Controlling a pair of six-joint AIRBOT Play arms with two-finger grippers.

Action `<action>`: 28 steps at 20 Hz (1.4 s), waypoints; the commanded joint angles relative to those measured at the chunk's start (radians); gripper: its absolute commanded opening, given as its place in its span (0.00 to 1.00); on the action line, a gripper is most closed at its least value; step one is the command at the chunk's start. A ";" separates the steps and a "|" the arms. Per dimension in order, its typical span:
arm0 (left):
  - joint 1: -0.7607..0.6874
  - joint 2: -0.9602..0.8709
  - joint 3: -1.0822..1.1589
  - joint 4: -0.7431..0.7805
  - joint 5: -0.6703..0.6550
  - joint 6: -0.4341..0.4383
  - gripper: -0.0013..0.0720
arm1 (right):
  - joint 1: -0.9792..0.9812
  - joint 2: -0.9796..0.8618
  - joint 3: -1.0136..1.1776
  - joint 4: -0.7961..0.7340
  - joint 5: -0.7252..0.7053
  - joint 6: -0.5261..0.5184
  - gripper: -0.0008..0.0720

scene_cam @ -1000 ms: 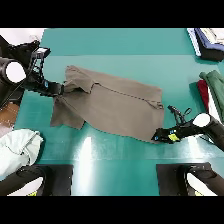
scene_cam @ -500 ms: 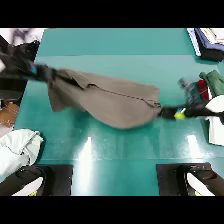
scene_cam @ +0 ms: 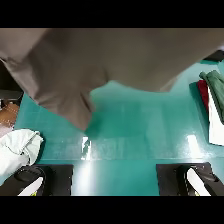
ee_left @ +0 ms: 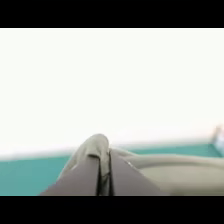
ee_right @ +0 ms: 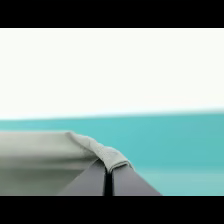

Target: Fold the shirts.

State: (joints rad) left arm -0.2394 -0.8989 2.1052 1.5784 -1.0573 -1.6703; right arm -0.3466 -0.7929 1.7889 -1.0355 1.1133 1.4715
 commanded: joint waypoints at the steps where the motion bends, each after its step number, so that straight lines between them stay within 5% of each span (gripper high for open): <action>1: 0.001 0.087 0.060 -0.070 0.038 0.002 0.06 | -0.114 -0.029 0.256 -0.013 0.098 -0.006 0.03; 5: 0.001 0.132 0.060 -0.201 0.077 0.045 0.06 | -0.185 -0.059 0.332 -0.013 0.176 0.040 0.03; 10: 0.001 0.113 -0.168 -0.091 0.040 0.073 0.06 | -0.246 -0.131 0.216 -0.007 0.351 0.094 0.03; 16: 0.001 -0.143 -0.457 -0.016 -0.036 0.051 0.06 | 0.023 -0.401 0.141 -0.180 0.514 0.109 0.03; 20: 0.001 -0.389 -0.474 -0.010 -0.021 0.055 0.06 | 0.222 -0.571 -0.016 -0.328 0.446 0.106 0.03; 26: 0.001 -0.599 -0.475 -0.001 0.061 0.054 0.06 | 0.275 -0.735 -0.143 -0.331 0.149 0.111 0.03; 28: 0.002 -0.603 -0.473 0.040 0.085 0.047 0.62 | 0.272 -0.750 -0.143 -0.324 0.097 0.111 0.03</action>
State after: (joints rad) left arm -0.2379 -1.4536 1.6337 1.5829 -1.0126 -1.6176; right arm -0.0879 -1.4963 1.6691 -1.3552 1.3228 1.5814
